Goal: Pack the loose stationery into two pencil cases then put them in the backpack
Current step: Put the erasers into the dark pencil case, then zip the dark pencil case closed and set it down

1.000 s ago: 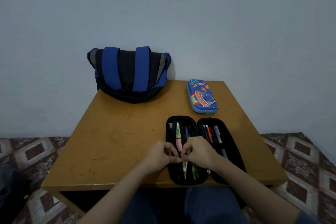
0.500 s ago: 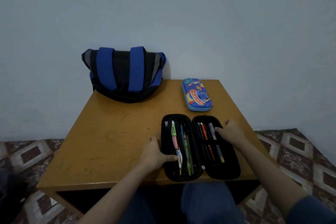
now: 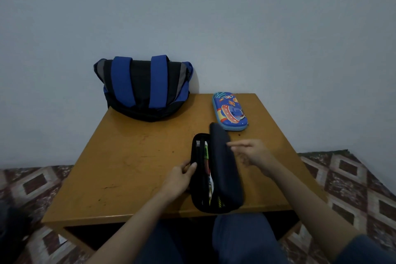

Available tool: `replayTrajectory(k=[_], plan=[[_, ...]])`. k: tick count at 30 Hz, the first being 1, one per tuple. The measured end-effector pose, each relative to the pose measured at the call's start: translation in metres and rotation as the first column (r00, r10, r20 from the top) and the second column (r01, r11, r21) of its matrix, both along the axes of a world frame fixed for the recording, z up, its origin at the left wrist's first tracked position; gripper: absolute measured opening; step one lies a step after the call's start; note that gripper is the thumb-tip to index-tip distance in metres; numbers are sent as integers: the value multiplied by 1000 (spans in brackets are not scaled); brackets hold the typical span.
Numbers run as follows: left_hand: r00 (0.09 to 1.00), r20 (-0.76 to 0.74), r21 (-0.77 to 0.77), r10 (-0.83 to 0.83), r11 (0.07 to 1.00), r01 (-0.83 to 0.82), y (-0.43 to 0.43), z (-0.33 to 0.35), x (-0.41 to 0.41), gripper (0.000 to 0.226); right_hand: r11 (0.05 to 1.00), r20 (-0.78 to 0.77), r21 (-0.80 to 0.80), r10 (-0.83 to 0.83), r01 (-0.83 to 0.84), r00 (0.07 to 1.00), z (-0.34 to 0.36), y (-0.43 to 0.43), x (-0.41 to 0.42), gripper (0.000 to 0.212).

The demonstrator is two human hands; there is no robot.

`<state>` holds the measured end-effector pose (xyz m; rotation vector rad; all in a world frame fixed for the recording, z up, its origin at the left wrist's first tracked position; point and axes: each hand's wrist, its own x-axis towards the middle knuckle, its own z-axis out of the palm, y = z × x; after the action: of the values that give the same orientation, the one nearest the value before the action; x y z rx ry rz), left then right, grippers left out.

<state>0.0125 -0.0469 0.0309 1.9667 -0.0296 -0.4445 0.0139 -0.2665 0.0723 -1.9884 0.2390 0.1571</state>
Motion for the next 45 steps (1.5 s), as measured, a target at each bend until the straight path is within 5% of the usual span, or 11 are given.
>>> replayTrajectory(k=[4,8,14,19,22,26,30,35,39,45], plan=[[998,-29,-46,56,997,-57,-2,2,-1,46,999,-202,-50,-22,12,979,-16,23,5,58],[997,-53,-143,49,988,-56,-5,4,-4,47,1000,-319,-26,-21,13,948,-16,28,3,59],[999,26,-206,34,978,-28,-22,8,-9,54,981,-155,192,12,19,988,-10,33,4,41],[997,40,-334,68,941,-51,-13,44,3,47,831,-263,547,58,99,963,14,20,11,60],[999,43,-447,1,894,18,-2,65,8,51,730,-261,676,107,102,959,21,18,9,57],[998,2,-616,60,786,-46,-3,62,4,56,517,-199,827,-94,218,976,18,27,11,34],[990,-56,-494,129,858,-139,-23,40,-10,46,438,-181,853,-263,284,948,12,39,11,32],[968,56,-337,244,917,-212,-38,25,-15,9,357,-182,884,-335,303,925,4,48,8,39],[933,229,-139,278,958,-252,-38,20,-13,30,337,-173,890,-374,308,911,-1,52,7,43],[861,489,157,141,956,-246,-19,24,-13,21,382,-192,846,-435,373,880,-3,51,11,42]])
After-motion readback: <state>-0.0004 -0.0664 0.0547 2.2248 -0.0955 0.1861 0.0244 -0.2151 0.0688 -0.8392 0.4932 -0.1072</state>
